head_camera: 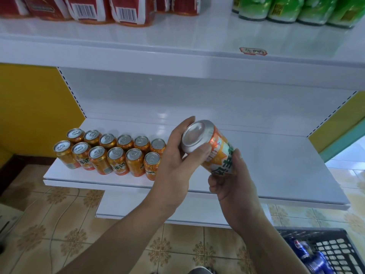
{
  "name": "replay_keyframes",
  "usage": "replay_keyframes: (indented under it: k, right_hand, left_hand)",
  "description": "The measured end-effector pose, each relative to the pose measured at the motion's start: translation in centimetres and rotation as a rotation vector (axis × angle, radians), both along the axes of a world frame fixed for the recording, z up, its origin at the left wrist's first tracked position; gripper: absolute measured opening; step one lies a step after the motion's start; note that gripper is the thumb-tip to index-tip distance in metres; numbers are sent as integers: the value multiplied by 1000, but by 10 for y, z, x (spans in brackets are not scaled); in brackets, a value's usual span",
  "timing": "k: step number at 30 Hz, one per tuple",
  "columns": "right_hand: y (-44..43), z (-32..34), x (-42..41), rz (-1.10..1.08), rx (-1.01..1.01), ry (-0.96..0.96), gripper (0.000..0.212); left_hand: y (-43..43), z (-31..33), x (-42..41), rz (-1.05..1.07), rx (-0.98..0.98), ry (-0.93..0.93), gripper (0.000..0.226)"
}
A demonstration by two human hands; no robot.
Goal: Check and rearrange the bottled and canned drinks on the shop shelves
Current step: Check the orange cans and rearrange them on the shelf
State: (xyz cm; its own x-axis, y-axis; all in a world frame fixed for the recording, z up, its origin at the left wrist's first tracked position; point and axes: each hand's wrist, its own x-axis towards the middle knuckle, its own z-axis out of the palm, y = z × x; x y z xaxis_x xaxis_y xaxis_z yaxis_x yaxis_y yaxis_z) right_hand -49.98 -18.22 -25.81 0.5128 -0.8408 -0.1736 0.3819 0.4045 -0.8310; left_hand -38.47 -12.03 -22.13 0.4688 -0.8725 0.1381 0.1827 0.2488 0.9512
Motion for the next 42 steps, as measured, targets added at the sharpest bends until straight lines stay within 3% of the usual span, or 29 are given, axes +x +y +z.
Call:
replay_keyframes:
  k: [3, 7, 11, 15, 17, 20, 21, 24, 28, 31, 34, 42]
  right_hand:
    - [2, -2, -4, -41, -64, -4, 66]
    - [2, -2, -15, -97, -162, 15, 42]
    - [-4, 1, -27, -106, -237, 40, 76]
    - [-14, -4, -42, -104, -208, 53, 83]
    - [-19, -9, -51, -100, -188, 72, 76]
    - [-27, -22, -66, -82, -144, 95, 40]
    - [-29, -28, -70, -77, -131, 103, 38]
    - [-32, -40, -82, -27, -115, 116, 45]
    - [-26, -51, -97, 44, -71, 119, 39]
    - [-16, -53, -107, 51, -59, 117, 48]
    - [-7, -56, -121, 50, -47, 146, 37]
    - [40, -76, -183, -61, -43, 372, 41]
  left_hand:
    - [-1, -1, -5, 23, -13, -7, 52]
    - [-5, -5, -13, 31, -13, 8, 52]
    - [-14, -9, -25, -10, -27, 16, 54]
    - [-22, -11, -41, -11, 7, 32, 53]
    - [-25, -13, -51, 3, 32, 25, 55]
    - [-25, -21, -67, 20, 71, 49, 57]
    - [-25, -25, -72, 23, 88, 57, 57]
    - [-21, -36, -86, 50, 130, 85, 60]
    - [-10, -46, -104, 99, 166, 114, 62]
    - [-1, -52, -115, 136, 175, 103, 62]
    - [7, -59, -126, 148, 172, 124, 59]
    - [30, -97, -175, 95, 247, 359, 45]
